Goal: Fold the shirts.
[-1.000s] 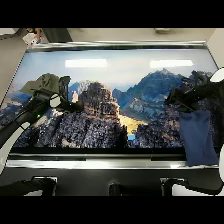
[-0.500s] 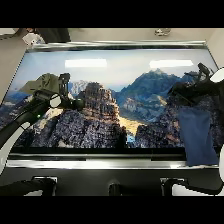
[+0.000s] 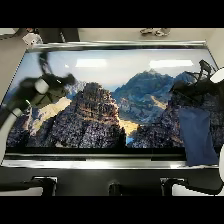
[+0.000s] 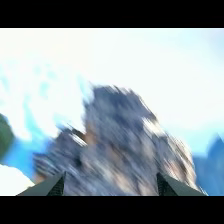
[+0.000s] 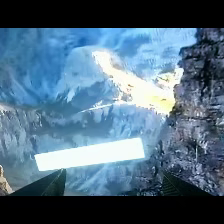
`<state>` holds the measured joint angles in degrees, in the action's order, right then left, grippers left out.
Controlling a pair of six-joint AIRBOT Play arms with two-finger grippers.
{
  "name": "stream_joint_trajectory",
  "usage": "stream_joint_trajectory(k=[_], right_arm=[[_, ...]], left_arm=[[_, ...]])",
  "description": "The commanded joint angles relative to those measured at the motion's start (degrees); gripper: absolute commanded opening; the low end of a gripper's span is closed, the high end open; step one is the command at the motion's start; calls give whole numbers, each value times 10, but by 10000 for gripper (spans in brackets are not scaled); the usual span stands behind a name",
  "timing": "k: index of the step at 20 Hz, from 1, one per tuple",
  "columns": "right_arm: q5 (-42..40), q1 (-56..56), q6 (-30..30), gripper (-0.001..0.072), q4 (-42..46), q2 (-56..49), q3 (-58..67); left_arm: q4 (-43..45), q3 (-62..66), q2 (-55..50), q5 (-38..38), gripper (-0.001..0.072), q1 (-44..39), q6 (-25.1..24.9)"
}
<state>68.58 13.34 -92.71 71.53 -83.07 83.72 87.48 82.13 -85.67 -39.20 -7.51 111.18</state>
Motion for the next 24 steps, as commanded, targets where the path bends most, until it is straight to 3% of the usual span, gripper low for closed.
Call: stream_joint_trajectory(k=[1,2,4,13,14,15,18,21,24], right_arm=[[20,0,6,675,1,0,0],[20,0,6,675,0,0,0],[19,0,6,675,0,0,0],[41,0,6,675,-8,0,0],[49,0,6,675,-13,0,0],[52,0,7,675,-17,1,0],[50,0,43,675,-18,15,1],[50,0,47,675,-17,52,4],[64,0,44,674,-45,106,4]], left_arm=[[-58,168,-100,-176,675,176,57],[-115,198,-132,-235,681,226,57],[-205,200,-170,-258,686,280,36],[-310,199,-264,-160,668,242,-57],[-316,199,-265,-156,423,241,-58],[-326,202,-261,-157,44,242,-63],[-376,235,-221,-156,24,242,-154],[-384,258,-97,-190,24,204,-280],[-332,257,41,-280,24,110,-320]])
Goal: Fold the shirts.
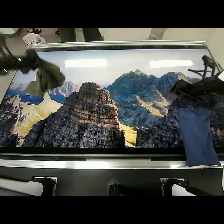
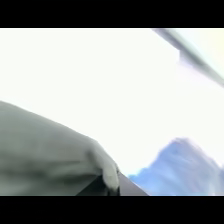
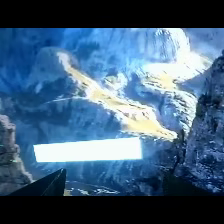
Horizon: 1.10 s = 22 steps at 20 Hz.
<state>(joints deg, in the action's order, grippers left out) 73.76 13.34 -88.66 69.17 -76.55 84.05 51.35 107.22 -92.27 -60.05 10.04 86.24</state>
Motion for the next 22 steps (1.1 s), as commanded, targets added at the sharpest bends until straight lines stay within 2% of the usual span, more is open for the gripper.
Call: stream_joint_trajectory(k=[1,4,8,12,13,15,19,22], right_arm=[[28,0,4,674,-35,59,1],[106,0,4,674,-49,117,1],[159,0,-5,674,-29,189,1],[184,0,-18,674,18,217,1],[190,0,-20,674,23,216,0],[183,0,-22,675,25,208,-7],[145,0,-26,685,32,169,-38],[106,1,-26,686,30,84,-76]], left_arm=[[59,5,140,-93,24,-107,-70],[118,1,194,-132,24,-250,-50],[123,-37,168,-148,25,-425,-35],[127,-164,108,-134,25,-520,-38],[134,-195,90,-123,69,-529,-38],[137,-212,54,-146,694,-519,-33],[153,-168,76,-196,683,-405,-33],[148,-179,101,-246,682,-302,-12]])
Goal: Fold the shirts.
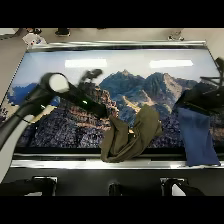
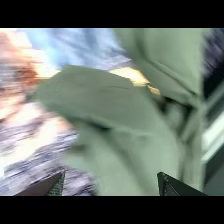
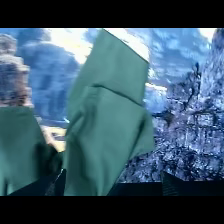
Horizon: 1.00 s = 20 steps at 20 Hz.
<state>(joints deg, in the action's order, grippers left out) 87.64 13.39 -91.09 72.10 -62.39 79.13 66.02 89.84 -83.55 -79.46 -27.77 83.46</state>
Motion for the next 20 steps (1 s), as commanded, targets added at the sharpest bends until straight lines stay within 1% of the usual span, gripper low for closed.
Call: stream_joint_trajectory(k=[1,3,5,6,7,9,10,11,12,14,15,16,17,18,19,20], right_arm=[[-31,0,-1,686,-23,-96,-29],[-21,0,24,686,-81,-159,-29],[-11,0,39,686,-96,-207,-29],[-4,0,47,686,-89,-226,-29],[5,0,48,686,-76,-243,-29],[2,0,50,686,-69,-267,-31],[-1,0,52,691,-69,-275,-31],[-4,0,59,703,-69,-283,-31],[-7,0,59,704,-64,-288,-31],[-7,-1,58,705,-51,-300,-32],[-11,-1,59,706,-54,-303,-39],[-19,-1,60,706,-59,-305,-52],[-29,-1,65,707,-58,-304,-66],[-40,-1,65,707,-56,-304,-81],[-53,-1,64,702,-57,-305,-97],[-61,-1,65,702,-71,-305,-112]], left_arm=[[-5,-26,18,-69,682,91,14],[-37,-101,31,-75,682,93,5],[-93,-202,48,-64,682,70,-27],[-115,-256,58,-35,682,54,-28],[-143,-301,67,-3,681,39,-41],[-211,-366,70,67,681,13,-56],[-238,-386,68,104,681,-1,-71],[-248,-397,65,144,681,-15,-72],[-256,-398,59,166,679,-25,-72],[-273,-398,45,186,672,-36,-72],[-274,-398,38,186,613,-39,-72],[-274,-399,32,185,508,-40,-72],[-274,-399,30,185,344,-40,-72],[-275,-398,31,184,145,-37,-72],[-275,-398,33,183,28,-34,-73],[-275,-398,35,180,26,-32,-73]])
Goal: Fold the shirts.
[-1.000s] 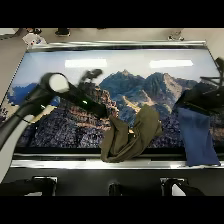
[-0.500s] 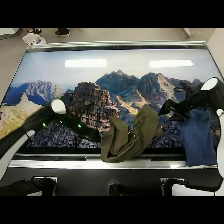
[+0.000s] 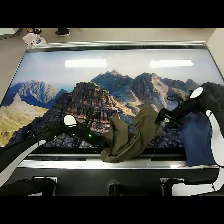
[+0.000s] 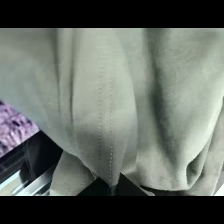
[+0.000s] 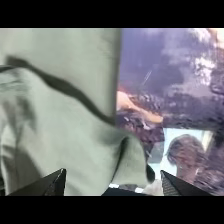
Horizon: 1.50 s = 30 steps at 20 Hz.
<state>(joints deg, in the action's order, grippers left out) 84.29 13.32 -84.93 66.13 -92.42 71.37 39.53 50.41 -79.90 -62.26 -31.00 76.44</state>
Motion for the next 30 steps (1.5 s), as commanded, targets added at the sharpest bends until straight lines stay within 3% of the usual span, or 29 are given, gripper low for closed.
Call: stream_joint_trajectory(k=[1,3,4,6,10,15,18,20,24,27,30], right_arm=[[-36,-1,14,696,-33,-5,-50],[-58,-1,22,653,-57,-5,-75],[-70,-1,22,525,-58,-5,-82],[-83,0,27,45,-63,-4,-80],[-76,0,76,37,-83,51,-10],[-198,1,91,38,-105,249,176],[-280,1,82,38,-100,388,234],[-282,1,67,38,-101,461,235],[-151,1,8,39,-94,518,235],[48,1,-35,40,-63,489,232],[203,0,-77,39,-44,428,181]], left_arm=[[-9,-2,3,7,24,0,-2],[-9,0,17,8,23,0,-2],[-7,0,25,9,23,0,-2],[0,0,45,9,22,3,-2],[84,54,124,17,20,42,15],[248,321,243,17,21,137,132],[300,476,283,17,21,177,170],[299,525,299,15,21,175,171],[332,539,318,-54,21,163,171],[426,533,307,-150,21,163,171],[462,476,285,-161,21,163,158]])
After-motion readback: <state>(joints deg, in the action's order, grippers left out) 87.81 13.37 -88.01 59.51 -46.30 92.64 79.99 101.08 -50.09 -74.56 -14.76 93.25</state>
